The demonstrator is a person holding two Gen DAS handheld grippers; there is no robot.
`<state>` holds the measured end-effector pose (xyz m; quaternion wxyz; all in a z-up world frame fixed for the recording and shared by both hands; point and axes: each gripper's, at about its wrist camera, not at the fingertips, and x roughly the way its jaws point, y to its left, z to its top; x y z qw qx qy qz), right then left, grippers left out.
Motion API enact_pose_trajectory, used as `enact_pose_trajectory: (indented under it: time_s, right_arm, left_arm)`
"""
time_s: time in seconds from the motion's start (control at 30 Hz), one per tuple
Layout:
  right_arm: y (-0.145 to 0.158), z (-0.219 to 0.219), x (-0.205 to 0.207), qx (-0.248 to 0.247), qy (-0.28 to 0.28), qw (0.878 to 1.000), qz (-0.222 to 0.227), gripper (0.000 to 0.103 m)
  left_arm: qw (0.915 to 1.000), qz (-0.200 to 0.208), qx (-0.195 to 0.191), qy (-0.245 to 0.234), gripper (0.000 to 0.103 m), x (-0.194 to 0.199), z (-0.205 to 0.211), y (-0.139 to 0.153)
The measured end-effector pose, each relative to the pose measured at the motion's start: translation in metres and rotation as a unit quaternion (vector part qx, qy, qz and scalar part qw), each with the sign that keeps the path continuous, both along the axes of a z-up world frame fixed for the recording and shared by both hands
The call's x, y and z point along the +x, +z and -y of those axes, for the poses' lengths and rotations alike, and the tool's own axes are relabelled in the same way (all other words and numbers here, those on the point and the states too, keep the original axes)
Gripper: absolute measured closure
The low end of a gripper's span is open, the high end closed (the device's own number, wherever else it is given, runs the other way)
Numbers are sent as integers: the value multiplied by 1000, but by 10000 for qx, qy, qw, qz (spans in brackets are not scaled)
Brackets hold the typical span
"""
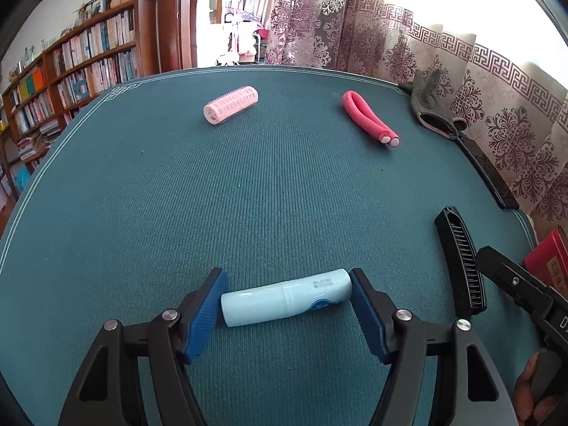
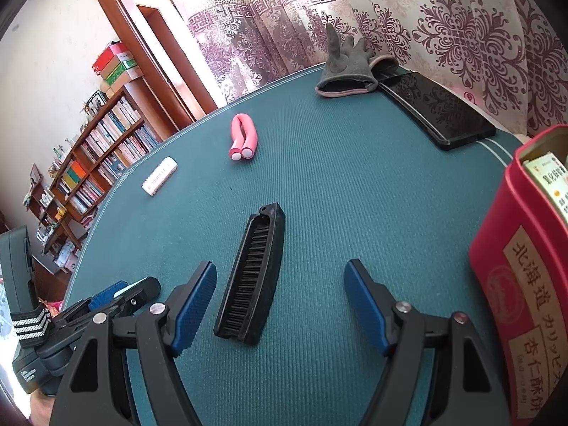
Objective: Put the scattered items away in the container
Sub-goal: 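Carry the light blue tube and black comb over the red tin and release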
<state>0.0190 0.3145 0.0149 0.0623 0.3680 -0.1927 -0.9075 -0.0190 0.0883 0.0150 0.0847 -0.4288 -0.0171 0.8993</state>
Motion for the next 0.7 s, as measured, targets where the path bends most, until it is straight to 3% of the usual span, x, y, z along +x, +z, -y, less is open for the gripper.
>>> enact_pose_trajectory:
  time_s: [0.23, 0.47, 0.7]
  right_arm:
    - [1, 3, -1, 137, -10, 9999, 43, 26]
    - [5, 29, -13, 1102, 47, 9933, 353, 26]
    - [2, 58, -25, 2073, 254, 9771, 407, 63]
  left_arm:
    - [9999, -15, 112, -118, 32, 12, 8, 5]
    - [9994, -191, 232, -167, 32, 20, 24, 12]
    - [9986, -214, 457, -142, 32, 22, 41, 14]
